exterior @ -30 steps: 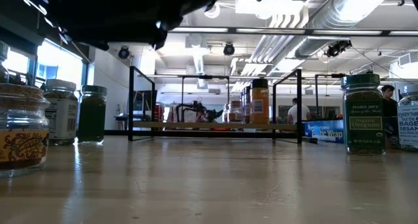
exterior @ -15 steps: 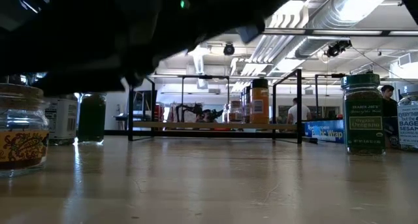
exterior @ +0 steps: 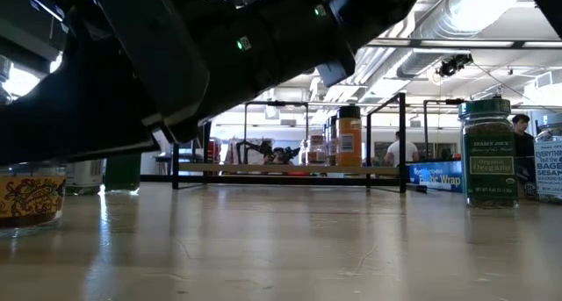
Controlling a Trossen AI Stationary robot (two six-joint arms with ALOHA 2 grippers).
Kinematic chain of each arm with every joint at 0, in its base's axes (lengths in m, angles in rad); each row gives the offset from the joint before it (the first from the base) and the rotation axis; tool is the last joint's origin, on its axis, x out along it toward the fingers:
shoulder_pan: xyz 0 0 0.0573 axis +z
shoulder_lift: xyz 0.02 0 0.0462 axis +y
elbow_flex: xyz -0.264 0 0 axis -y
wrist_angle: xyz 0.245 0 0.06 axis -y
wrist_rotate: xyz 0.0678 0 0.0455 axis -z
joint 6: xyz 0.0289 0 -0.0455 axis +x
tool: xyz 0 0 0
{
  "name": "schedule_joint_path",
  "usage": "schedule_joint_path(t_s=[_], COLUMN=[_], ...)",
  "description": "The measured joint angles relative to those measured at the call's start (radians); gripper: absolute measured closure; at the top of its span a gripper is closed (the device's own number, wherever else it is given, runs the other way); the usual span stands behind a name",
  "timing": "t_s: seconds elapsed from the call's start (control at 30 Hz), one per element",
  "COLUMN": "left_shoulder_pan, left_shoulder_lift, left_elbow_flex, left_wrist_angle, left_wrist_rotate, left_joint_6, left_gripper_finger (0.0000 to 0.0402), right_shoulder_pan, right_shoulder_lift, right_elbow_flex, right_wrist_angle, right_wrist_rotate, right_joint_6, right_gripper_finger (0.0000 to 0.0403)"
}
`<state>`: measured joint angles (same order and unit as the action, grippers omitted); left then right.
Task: Shelf spices
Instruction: Put the brown seasoning bottle on the shelf align with the other brown seasoning bottle
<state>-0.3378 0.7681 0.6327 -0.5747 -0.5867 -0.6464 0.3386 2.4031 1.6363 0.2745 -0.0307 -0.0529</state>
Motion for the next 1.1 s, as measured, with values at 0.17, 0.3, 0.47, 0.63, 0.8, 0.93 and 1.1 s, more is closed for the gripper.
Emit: schedule_joint_path(t_s=[0.17,0.3,0.47,0.63,0.8,0.93,1.1], left_shoulder_pan=[0.0,0.0,0.0,0.001,0.0,-0.001,-0.005], left_shoulder_lift=[0.0,0.0,0.0,0.0,0.0,0.0,0.0], left_elbow_flex=[0.0,0.0,0.0,0.0,0.0,0.0,0.0], left_wrist_angle=[0.0,-0.001,-0.002,-0.004,-0.004,-0.004,-0.007], left_wrist_rotate=[-0.025,-0.047,-0.05,-0.05,-0.052,-0.053,-0.054], left_joint_6=[-0.004,-0.005,-0.005,0.001,0.01,0.022,0.024], left_gripper_finger=[0.0257,0.0257,0.0257,0.0257,0.0257,0.0257,0.0257], right_shoulder_pan=[0.0,0.0,0.0,-0.004,-0.005,-0.019,-0.043], right_shoulder_lift=[0.005,0.007,-0.016,-0.083,-0.157,-0.2,-0.316], right_elbow_flex=[0.0,0.0,-0.001,0.0,0.0,-0.005,-0.123], right_wrist_angle=[0.004,0.001,-0.013,-0.063,-0.209,-0.335,-0.447], right_wrist_rotate=[0.0,0.0,0.0,0.003,0.075,0.135,0.302], right_joint_6=[0.0,0.041,0.056,0.072,0.052,0.094,0.164], right_gripper_finger=[0.0187,0.0233,0.0246,0.0246,0.0246,0.0246,0.0246])
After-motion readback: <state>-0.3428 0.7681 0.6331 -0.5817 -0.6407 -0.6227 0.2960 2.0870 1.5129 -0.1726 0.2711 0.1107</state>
